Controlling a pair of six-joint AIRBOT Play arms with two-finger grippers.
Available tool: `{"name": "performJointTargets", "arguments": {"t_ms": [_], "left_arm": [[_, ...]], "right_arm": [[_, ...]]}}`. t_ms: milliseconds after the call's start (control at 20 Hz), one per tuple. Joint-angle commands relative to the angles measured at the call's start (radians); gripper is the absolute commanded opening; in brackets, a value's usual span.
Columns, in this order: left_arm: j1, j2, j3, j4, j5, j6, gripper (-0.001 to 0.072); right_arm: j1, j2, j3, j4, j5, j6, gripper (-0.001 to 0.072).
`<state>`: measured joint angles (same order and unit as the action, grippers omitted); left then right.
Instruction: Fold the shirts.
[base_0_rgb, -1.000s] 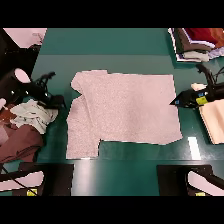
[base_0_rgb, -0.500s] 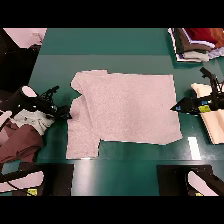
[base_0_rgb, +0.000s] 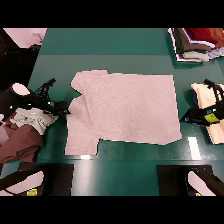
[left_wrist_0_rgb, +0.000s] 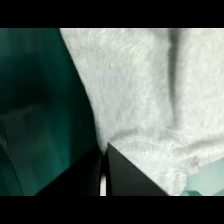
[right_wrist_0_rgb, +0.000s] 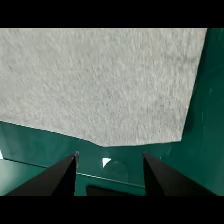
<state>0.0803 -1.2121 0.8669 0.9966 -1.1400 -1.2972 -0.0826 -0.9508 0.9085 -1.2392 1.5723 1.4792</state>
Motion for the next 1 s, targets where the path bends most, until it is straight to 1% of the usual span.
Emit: {"name": "performJointTargets", "arguments": {"t_ms": [0,150,200,300,450,650,700,750,800,850,900,950], "left_arm": [[0.001,0.063,0.007,-0.003,-0.005,0.024,0.0023],[0.001,0.062,0.007,-0.005,-0.004,0.023,0.0024],[0.001,0.062,0.007,-0.010,-0.001,0.023,0.0024],[0.001,0.062,0.007,-0.010,0.003,0.023,0.0024],[0.001,0.062,0.007,-0.010,0.002,0.023,0.0024],[0.001,0.062,0.007,-0.009,-0.005,0.023,0.0024],[0.001,0.062,0.007,-0.008,-0.004,0.023,0.0024],[0.001,0.062,0.007,-0.008,-0.004,0.023,0.0024],[0.001,0.062,0.007,-0.008,-0.005,0.023,0.0024],[0.001,0.063,0.007,-0.008,-0.006,0.023,0.0023],[0.001,0.065,0.010,-0.008,-0.006,0.022,0.0023],[0.002,0.079,0.015,-0.006,-0.005,0.019,0.0023]], "right_arm": [[-0.054,0.007,-0.117,-0.035,0.011,0.066,0.0473],[-0.153,0.046,-0.274,-0.033,-0.039,0.085,0.0471],[-0.177,0.055,-0.321,-0.011,-0.060,0.085,0.0451],[-0.204,0.063,-0.399,0.069,-0.121,0.082,0.0444],[-0.166,0.031,-0.471,0.134,-0.222,0.082,0.0444],[-0.063,-0.039,-0.474,0.172,-0.327,0.083,0.0442],[-0.043,-0.050,-0.473,0.171,-0.336,0.083,0.0400],[-0.027,-0.056,-0.472,0.171,-0.339,0.082,0.0324],[-0.016,-0.057,-0.472,0.169,-0.343,0.082,0.0233],[-0.008,-0.050,-0.472,0.166,-0.343,0.082,0.0059],[-0.005,-0.032,-0.471,0.166,-0.343,0.079,0.0013],[-0.005,-0.002,-0.458,0.165,-0.339,0.079,0.0012]]}}
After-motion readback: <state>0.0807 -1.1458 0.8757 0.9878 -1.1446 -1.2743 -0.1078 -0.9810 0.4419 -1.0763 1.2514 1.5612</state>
